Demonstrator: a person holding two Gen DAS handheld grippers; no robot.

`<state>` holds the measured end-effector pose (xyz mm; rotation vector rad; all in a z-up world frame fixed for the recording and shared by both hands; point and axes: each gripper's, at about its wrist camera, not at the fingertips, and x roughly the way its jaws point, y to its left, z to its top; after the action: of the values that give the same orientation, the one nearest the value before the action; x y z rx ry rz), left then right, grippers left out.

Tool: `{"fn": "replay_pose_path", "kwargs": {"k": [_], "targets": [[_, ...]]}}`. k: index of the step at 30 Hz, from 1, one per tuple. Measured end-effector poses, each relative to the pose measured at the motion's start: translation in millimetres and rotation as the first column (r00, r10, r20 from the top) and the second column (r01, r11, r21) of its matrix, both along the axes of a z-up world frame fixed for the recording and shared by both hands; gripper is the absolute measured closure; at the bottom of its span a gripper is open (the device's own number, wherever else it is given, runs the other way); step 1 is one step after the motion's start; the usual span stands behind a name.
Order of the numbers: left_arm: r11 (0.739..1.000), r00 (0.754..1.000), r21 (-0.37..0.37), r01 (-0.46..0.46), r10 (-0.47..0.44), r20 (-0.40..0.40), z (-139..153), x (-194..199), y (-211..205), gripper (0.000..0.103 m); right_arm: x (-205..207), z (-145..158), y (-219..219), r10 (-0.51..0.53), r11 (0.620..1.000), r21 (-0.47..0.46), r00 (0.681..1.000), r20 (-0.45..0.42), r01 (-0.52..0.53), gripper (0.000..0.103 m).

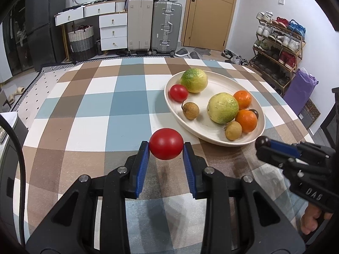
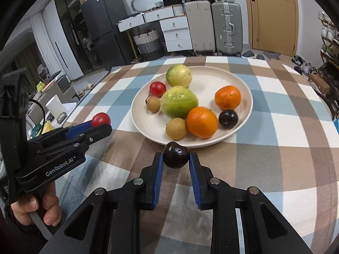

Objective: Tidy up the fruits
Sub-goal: 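Lift and carry the tomato and plum over the white plate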

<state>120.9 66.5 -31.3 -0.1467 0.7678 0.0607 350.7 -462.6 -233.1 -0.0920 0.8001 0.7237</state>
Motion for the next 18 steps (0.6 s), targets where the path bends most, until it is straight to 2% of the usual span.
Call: {"fn": "replay_pose_path", "kwargs": {"k": [18], "targets": [[0.998, 0.998, -0.055, -0.011, 0.014, 0.058, 10, -4, 0, 0.074, 32, 25, -41, 0.004, 0.996, 0.084, 0.996, 0.091, -0.012, 0.077]]}}
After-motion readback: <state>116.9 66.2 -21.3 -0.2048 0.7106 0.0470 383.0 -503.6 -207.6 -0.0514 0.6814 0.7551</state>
